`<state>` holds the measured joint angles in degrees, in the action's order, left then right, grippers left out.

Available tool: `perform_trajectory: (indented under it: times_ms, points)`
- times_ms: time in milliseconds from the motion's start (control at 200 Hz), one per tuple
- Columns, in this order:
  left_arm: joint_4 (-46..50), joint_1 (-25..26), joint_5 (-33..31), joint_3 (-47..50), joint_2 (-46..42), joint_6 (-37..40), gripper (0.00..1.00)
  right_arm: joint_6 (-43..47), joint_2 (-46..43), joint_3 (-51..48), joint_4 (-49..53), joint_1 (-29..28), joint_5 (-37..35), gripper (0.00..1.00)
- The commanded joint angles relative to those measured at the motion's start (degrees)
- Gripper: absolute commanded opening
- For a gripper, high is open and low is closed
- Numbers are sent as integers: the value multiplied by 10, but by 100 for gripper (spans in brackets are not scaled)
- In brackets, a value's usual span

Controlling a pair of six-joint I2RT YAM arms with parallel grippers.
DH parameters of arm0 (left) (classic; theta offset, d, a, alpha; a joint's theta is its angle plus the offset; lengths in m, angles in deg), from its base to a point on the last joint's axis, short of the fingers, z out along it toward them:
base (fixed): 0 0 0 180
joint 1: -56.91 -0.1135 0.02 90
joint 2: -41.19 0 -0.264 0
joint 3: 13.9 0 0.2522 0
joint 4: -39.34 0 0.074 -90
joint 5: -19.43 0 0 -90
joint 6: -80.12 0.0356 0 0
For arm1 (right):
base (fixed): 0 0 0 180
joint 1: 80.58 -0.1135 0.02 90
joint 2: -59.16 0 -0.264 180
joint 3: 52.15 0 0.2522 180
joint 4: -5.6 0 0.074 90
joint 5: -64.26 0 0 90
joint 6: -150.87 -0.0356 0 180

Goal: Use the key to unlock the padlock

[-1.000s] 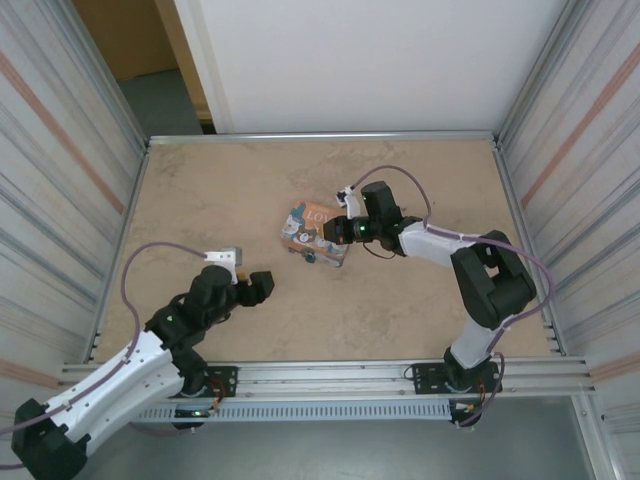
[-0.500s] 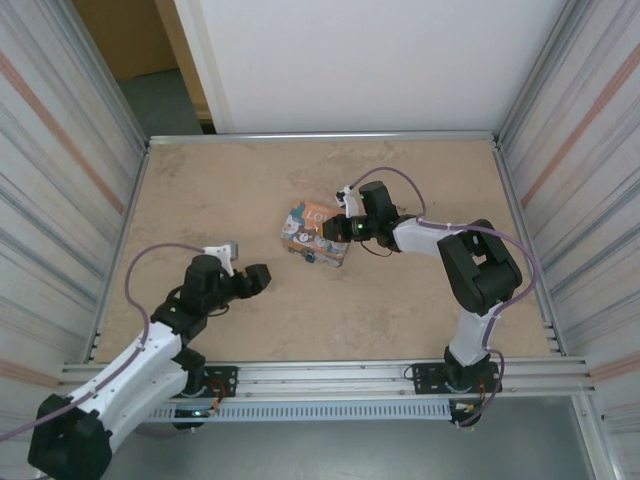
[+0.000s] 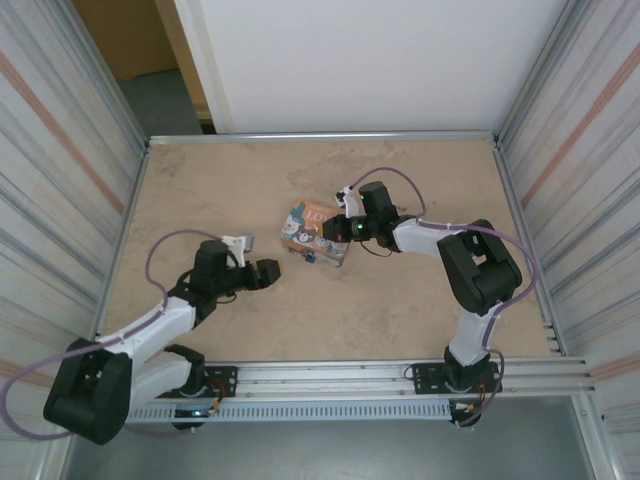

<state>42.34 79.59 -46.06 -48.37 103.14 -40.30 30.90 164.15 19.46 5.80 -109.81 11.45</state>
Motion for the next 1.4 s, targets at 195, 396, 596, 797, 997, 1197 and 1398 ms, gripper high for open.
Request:
perform_trajectory:
  times_ms: [195, 396, 596, 797, 997, 1197, 1398]
  points:
    - [-121, 46, 36, -74, 163, 36, 67, 7, 15, -16, 50, -10, -21, 0]
    - [-187, 72, 24, -111, 263, 9, 62, 9, 15, -17, 52, -10, -19, 0]
    - [-227, 76, 10, -132, 331, -14, 55, 13, 12, -16, 59, -10, -19, 0]
    - [-258, 76, -2, -137, 363, -30, 51, 13, 12, -15, 58, -10, -20, 0]
    - [-279, 76, 2, -144, 390, -42, 48, 13, 12, -14, 59, -10, -19, 0]
    - [-298, 85, 0, -143, 404, -55, 46, 16, 9, -15, 64, -10, -19, 0]
    - [-277, 122, -36, -142, 393, -69, 46, 16, 2, -20, 63, -10, -20, 0]
